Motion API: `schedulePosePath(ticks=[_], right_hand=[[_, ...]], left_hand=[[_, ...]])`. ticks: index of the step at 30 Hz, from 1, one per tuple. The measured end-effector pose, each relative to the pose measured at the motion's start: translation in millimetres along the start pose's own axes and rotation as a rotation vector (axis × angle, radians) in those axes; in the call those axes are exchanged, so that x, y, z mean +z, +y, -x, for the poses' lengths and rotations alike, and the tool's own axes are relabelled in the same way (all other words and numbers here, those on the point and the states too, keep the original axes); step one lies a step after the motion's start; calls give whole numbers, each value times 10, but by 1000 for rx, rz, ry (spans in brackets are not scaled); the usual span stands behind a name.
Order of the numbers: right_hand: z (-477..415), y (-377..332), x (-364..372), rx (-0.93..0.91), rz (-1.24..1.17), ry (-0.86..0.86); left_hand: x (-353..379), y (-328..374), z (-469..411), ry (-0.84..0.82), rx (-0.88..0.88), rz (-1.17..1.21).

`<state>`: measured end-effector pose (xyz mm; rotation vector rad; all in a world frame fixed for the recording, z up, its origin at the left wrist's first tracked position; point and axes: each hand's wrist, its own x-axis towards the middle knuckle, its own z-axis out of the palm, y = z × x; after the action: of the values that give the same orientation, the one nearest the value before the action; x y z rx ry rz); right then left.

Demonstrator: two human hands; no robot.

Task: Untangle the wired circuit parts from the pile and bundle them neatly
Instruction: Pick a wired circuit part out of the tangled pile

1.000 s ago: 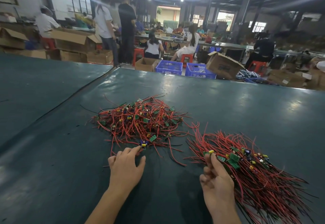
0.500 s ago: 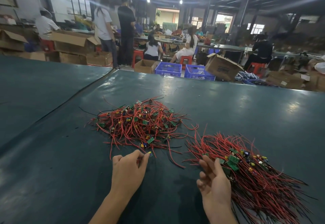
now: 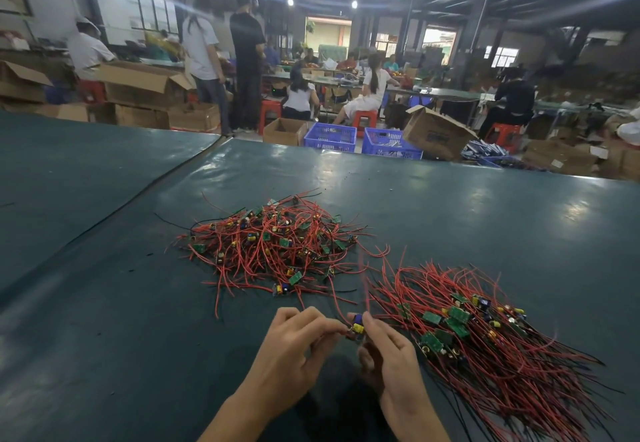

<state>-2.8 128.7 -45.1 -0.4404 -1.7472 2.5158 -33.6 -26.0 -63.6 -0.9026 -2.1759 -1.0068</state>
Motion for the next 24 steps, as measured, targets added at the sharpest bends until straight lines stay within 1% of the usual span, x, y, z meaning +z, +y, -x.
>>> schedulePosePath(ticks=[3, 6, 8, 10, 12, 14, 16, 17, 18, 20, 24], right_hand=[[-3, 6, -6, -11, -70, -38], [-5, 11, 4, -72, -51, -25], [-7, 20, 13, -110, -44, 0], [2, 28, 26, -132, -45, 19], [25, 20, 45, -139, -35, 31], [61, 9, 70, -144, -4, 22], [93, 9, 107, -146, 44, 6], [107, 11, 134, -153, 75, -6], [121, 17, 161, -160, 100, -20], [143, 23, 209, -175, 98, -51], [172, 27, 229, -238, 98, -76]], left_hand=[[0, -39, 8, 85, 31, -103], [27, -27, 2, 236, -14, -190], [21, -7, -19, 318, -68, -159], [4, 7, -24, 347, -111, -100], [-16, 13, -13, 281, -150, -27], [-19, 26, 1, 131, -220, 53], [21, 50, 24, -18, -311, 220], [49, 64, 32, -63, -358, 336], [74, 74, 37, -81, -402, 431], [105, 84, 32, -69, -445, 516], [119, 84, 21, -43, -446, 503]])
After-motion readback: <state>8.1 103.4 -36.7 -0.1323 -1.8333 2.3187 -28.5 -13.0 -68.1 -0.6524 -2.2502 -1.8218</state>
